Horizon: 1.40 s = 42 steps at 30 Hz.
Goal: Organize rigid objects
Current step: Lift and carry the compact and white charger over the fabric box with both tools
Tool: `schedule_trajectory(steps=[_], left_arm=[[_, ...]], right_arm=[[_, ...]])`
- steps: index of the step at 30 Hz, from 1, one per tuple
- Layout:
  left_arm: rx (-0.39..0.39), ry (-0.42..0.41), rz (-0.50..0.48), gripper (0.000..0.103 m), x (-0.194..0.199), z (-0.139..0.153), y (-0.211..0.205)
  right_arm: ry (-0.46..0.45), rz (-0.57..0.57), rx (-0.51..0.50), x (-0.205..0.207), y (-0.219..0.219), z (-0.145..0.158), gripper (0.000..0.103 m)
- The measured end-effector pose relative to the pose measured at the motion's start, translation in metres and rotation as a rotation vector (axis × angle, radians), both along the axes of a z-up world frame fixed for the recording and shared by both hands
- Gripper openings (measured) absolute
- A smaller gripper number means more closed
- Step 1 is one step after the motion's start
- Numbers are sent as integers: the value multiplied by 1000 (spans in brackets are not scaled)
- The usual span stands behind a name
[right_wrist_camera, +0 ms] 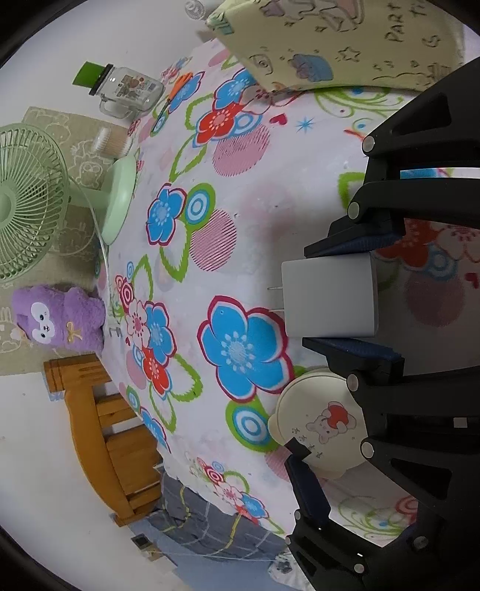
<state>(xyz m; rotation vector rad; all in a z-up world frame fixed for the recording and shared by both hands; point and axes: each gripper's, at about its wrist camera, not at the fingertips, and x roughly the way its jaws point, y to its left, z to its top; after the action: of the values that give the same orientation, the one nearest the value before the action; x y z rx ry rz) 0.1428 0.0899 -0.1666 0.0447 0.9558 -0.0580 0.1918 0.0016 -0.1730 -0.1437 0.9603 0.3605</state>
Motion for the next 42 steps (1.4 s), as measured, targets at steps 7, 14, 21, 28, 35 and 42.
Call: schedule_trajectory(steps=[7,14,21,28,35,42], left_arm=[[4,-12,4,81,-16,7,-8],[3,-29,1,81,-32,17,-19],[4,-59,7,81,-48,33,-31],[12,-104,13,81,-62,54,-44],[19,-142,8,81,-75,74,-59],[30,-184,-3,81,-89,95,-75]], right_arm=[[-5,-13,15,-19,-11,9,43],[-27,-25,13,-39,-23,22,43],[-47,-36,32,-53,-38,38,43],[-82,-44,56,-68,-54,60,43],[-119,-61,78,-83,-72,82,43],[-151,-78,99,-95,-92,103,43]])
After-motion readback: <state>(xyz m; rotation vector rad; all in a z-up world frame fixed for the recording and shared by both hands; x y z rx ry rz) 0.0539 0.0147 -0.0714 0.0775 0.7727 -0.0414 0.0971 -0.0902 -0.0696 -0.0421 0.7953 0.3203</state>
